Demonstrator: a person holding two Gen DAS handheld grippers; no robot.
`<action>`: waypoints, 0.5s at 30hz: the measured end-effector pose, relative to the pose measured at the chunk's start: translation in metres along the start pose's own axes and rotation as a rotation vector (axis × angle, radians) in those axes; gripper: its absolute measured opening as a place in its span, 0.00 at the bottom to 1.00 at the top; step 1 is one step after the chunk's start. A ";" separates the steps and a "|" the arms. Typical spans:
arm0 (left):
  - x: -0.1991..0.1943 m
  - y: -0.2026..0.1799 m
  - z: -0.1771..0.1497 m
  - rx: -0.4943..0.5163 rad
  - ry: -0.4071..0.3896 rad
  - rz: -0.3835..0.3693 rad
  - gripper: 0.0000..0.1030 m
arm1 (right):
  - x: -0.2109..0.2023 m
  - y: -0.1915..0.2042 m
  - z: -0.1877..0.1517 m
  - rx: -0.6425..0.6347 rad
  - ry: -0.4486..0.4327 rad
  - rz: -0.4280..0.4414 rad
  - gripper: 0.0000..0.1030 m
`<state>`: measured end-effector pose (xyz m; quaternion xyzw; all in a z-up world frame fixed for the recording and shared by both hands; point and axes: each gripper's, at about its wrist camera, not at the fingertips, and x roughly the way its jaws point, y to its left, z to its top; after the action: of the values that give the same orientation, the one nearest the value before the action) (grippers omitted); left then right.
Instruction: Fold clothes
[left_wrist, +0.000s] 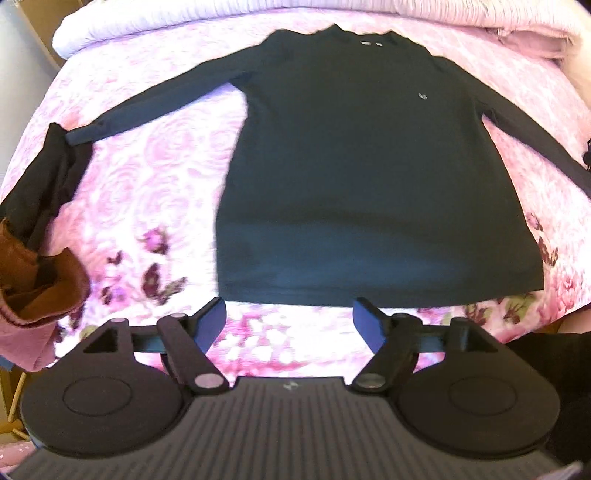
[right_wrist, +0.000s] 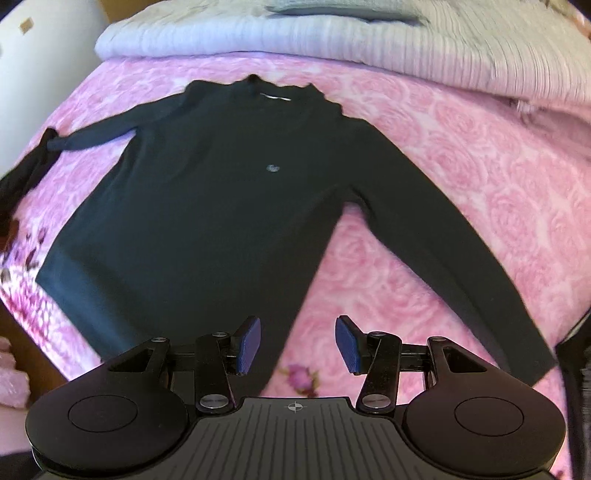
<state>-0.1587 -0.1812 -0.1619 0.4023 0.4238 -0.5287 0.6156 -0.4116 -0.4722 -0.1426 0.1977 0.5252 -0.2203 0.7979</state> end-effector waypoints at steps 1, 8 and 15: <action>-0.004 0.006 -0.002 0.011 -0.012 0.000 0.70 | -0.006 0.009 -0.001 -0.008 0.002 -0.011 0.48; -0.027 0.023 -0.012 0.027 -0.079 0.034 0.70 | -0.038 0.056 -0.007 -0.061 0.016 -0.045 0.48; -0.057 0.017 -0.020 0.012 -0.142 0.041 0.70 | -0.063 0.085 -0.019 -0.120 0.005 -0.032 0.48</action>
<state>-0.1486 -0.1424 -0.1140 0.3759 0.3675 -0.5458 0.6525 -0.4008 -0.3826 -0.0843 0.1415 0.5424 -0.2006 0.8035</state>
